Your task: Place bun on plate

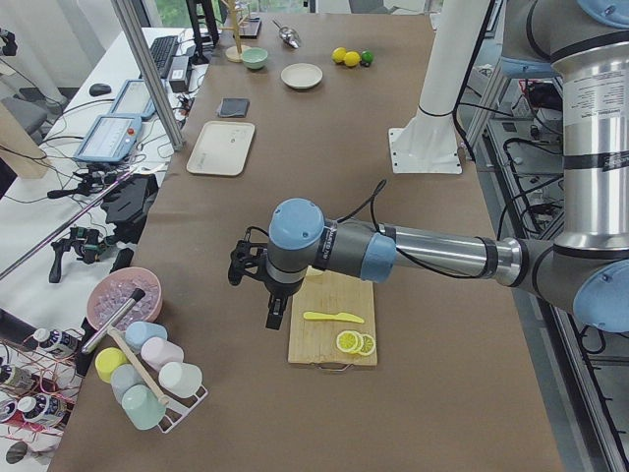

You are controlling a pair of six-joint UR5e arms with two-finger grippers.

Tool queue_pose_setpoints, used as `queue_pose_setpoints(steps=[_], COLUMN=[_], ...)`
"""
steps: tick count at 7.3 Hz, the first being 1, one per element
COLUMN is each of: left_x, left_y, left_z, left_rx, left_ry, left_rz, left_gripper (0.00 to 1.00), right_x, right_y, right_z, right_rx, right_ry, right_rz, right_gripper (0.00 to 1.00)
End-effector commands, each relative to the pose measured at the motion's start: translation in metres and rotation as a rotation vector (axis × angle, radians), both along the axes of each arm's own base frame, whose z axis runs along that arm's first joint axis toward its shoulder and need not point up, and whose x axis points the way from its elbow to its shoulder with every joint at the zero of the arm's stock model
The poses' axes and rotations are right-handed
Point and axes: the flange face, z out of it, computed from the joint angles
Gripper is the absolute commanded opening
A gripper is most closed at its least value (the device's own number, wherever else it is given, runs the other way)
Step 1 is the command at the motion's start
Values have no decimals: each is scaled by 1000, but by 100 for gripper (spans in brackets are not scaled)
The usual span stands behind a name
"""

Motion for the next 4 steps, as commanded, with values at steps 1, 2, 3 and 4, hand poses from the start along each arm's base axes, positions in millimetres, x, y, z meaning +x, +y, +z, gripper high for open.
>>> queue_pose_setpoints(steps=[1,2,3,4], left_x=[0,1,2,3], left_y=[-2,-4,-1,3], left_z=[-1,-3,-4,2], left_rx=[3,15,42,56], left_ry=[1,-4,-2,-2], left_rz=[1,7,11,12], left_gripper=[98,98,98,98], right_x=[0,0,0,-1], right_y=[0,-1,-4,-8], right_z=[-1,-4,-7,-9], right_rx=[4,7,10,12], right_ry=[2,2,1,-2], right_rz=[-2,0,3,4], right_gripper=[100,100,100,100])
